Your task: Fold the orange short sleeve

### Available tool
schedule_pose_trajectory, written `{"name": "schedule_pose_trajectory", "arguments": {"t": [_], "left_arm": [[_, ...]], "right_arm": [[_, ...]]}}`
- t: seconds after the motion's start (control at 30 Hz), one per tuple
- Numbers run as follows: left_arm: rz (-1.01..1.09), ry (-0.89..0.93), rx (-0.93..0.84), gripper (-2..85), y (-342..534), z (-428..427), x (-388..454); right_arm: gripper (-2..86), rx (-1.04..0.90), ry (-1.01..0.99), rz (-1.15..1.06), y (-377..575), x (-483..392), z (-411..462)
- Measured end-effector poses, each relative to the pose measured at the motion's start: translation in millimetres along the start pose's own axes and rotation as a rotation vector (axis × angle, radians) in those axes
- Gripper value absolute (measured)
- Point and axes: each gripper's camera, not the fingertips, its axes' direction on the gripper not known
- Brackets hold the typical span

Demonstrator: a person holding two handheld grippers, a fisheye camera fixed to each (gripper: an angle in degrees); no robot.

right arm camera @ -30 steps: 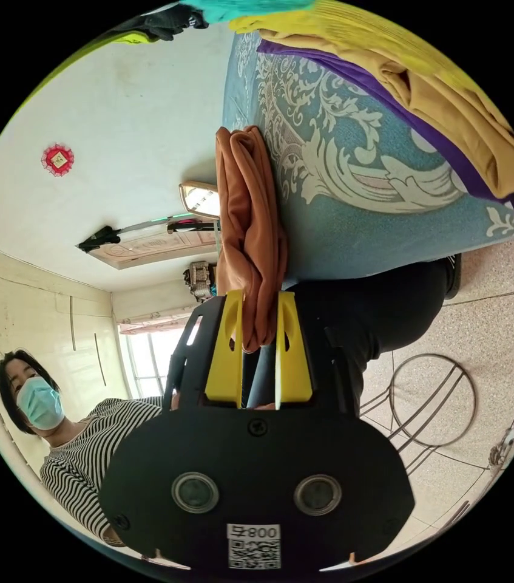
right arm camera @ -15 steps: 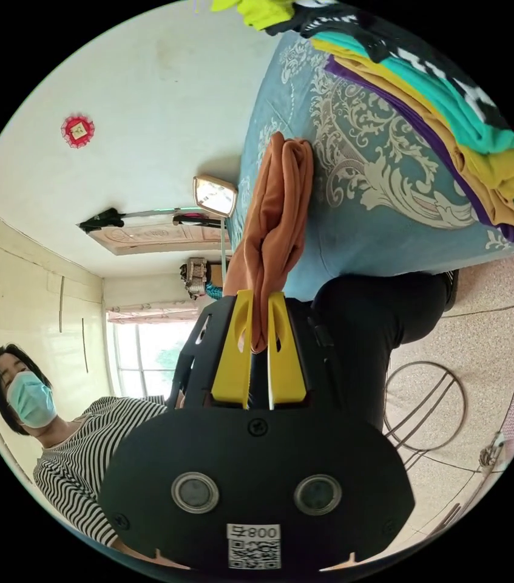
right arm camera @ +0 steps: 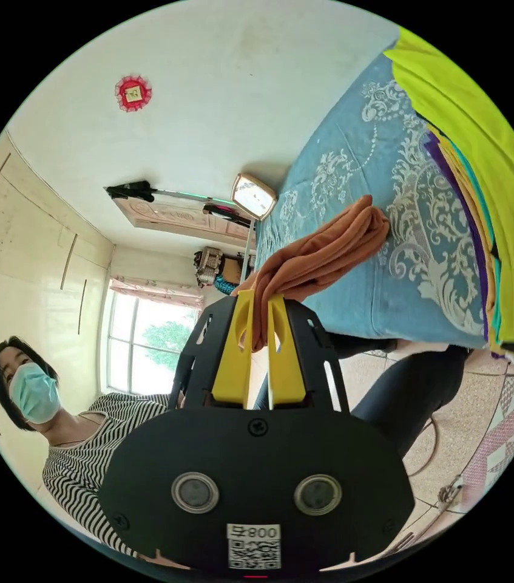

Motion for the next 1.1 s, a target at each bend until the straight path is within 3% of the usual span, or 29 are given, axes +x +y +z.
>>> {"name": "schedule_pose_trajectory", "arguments": {"t": [0.43,0.73,0.87,0.93,1.0,1.1], "left_arm": [[0.263,0.066,0.043,7.3,-177,171,113],[0.545,0.155,-0.084,7.3,-185,372,175],[0.550,0.022,-0.196,7.4,-156,458,139],[0.401,-0.074,-0.330,7.4,-140,516,89],[0.278,-0.121,-0.396,7.4,-128,547,56],[0.260,-0.134,-0.426,7.4,-114,577,42]], "right_arm": [[1.5,0.123,0.071,-0.191,-114,-131,-145],[1.7,0.289,0.202,-0.418,-74,-221,-323],[1.7,0.266,0.326,-0.297,-24,-187,-383],[1.7,0.235,0.388,-0.141,-3,-148,-401],[1.7,0.210,0.374,0.065,25,-97,-418],[1.9,0.245,0.273,0.093,50,-77,-435]]}}
